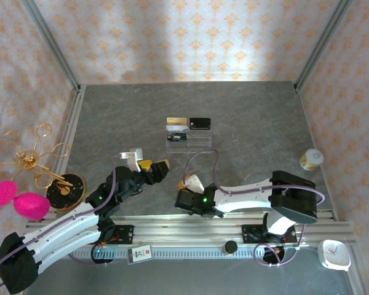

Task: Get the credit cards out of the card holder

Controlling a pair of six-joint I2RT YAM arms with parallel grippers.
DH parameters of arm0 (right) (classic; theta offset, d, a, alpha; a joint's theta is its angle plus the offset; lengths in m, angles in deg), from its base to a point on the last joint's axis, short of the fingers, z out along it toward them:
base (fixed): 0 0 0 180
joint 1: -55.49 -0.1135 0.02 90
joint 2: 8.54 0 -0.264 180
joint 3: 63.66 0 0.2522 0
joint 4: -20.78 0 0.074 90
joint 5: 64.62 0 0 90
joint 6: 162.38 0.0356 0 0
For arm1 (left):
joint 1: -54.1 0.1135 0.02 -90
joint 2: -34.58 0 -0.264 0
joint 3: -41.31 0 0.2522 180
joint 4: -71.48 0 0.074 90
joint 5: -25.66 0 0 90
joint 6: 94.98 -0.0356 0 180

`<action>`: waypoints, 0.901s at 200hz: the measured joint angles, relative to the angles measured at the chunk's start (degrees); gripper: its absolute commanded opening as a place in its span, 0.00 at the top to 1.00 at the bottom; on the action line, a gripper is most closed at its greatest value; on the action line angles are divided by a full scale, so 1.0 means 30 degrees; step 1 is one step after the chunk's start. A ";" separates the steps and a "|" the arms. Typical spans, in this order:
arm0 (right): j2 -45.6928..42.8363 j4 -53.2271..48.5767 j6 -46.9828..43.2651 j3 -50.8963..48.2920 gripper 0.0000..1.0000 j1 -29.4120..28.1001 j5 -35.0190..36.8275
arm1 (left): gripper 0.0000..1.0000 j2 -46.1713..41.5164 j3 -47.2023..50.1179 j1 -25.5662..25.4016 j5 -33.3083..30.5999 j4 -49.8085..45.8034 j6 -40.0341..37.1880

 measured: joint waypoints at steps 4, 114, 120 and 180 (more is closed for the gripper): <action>0.0000 -0.0211 0.0240 0.0000 0.12 0.0175 0.0240 | 0.01 -0.0007 0.0000 0.0000 -0.0007 0.0000 0.0000; -0.6280 0.3096 0.2739 -0.3774 0.57 0.9092 -0.0321 | 0.56 0.4408 -0.0328 -0.0036 0.0189 0.2659 -0.0466; -0.6936 0.3563 0.2696 -0.4014 0.60 0.9202 -0.0889 | 0.63 0.5107 -0.0546 -0.0036 0.0219 0.2871 -0.0517; -0.8510 0.7410 0.3126 -0.6207 0.75 0.9398 -0.6011 | 0.96 1.3158 -0.4524 -0.0379 0.1246 0.4619 -0.1654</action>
